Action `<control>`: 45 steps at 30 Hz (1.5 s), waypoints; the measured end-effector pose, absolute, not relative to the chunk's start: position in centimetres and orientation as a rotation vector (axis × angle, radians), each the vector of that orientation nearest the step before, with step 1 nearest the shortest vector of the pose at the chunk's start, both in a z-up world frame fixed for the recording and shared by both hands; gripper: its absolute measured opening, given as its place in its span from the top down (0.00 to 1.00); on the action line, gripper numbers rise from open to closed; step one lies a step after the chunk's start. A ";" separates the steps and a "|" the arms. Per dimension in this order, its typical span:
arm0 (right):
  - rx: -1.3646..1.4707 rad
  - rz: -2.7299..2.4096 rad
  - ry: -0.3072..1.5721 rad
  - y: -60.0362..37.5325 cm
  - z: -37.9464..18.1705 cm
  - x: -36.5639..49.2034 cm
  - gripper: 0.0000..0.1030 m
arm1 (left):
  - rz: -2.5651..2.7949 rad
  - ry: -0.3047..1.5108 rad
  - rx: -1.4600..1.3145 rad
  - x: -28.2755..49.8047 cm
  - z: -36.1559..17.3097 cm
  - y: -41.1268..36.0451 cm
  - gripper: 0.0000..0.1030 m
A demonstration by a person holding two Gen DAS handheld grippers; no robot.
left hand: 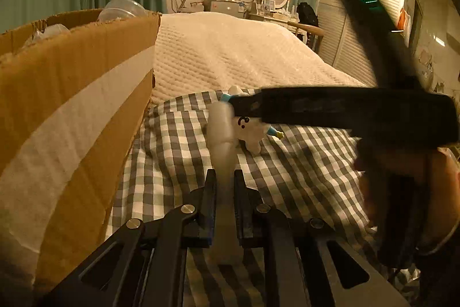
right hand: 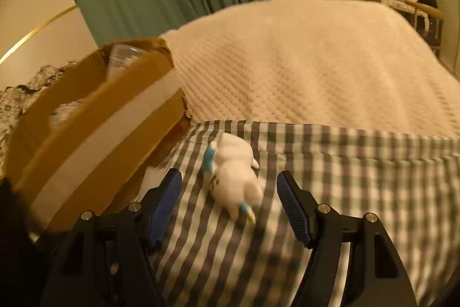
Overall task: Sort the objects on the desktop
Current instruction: 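Grasp the white tube with the left gripper while the right grasps the white plush toy, then carry the white tube and plush toy into the cardboard box and release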
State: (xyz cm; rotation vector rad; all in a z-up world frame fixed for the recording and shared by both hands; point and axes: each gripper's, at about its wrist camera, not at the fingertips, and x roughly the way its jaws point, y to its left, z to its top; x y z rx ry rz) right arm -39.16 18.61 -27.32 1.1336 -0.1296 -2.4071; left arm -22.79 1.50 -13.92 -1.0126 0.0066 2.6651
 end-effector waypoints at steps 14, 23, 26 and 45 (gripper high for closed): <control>1.204 -2.447 -0.222 23.1 -26.3 -32.5 0.62 | 2.625 0.039 -0.967 -22.2 -12.0 2.1 0.90; 0.914 -2.504 -0.147 22.0 -16.2 -28.1 0.62 | 2.608 -0.055 -0.730 -19.4 -3.4 0.3 0.90; 0.814 -2.480 -0.111 19.3 -13.7 -27.4 0.62 | 2.622 -0.142 -0.657 -19.0 -0.5 -2.0 0.90; 0.762 -2.454 -0.256 11.2 -12.5 -30.5 0.16 | 2.987 -0.312 -0.808 -23.4 0.2 -13.4 0.15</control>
